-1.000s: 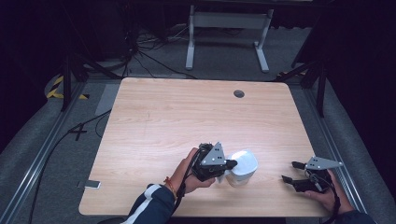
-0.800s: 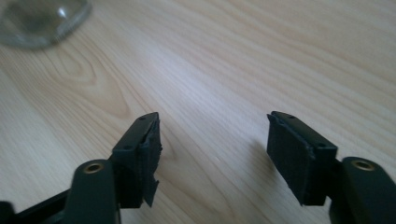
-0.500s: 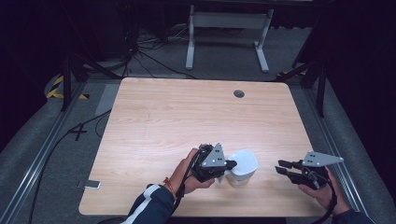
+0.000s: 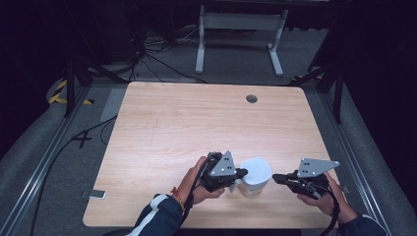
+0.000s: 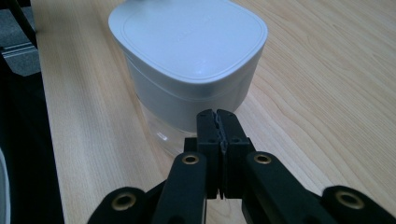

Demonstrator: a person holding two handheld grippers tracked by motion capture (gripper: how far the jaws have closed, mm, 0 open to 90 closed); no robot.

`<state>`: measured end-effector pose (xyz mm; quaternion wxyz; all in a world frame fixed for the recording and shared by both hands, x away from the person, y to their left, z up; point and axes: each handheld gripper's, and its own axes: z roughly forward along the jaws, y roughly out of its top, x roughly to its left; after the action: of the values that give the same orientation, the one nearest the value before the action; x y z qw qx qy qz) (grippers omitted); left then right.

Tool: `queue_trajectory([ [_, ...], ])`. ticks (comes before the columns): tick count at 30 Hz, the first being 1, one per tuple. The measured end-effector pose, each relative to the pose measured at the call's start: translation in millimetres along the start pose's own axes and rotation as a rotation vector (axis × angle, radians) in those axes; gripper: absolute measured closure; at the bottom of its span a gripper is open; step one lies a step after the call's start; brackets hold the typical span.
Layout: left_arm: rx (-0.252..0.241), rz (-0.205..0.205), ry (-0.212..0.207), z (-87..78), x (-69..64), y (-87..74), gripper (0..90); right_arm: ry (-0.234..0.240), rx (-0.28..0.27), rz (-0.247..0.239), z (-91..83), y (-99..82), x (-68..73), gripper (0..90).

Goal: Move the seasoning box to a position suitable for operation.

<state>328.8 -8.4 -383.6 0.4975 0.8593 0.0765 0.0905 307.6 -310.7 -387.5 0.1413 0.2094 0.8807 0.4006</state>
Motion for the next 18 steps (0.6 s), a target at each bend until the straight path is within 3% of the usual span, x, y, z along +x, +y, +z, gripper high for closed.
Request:
queue_trajectory([
  [18,-0.028,-0.025,-0.026,-0.9,3.7,-5.5,90.0,0.008,0.015,-0.031,-2.3,14.9,1.9,89.5],
])
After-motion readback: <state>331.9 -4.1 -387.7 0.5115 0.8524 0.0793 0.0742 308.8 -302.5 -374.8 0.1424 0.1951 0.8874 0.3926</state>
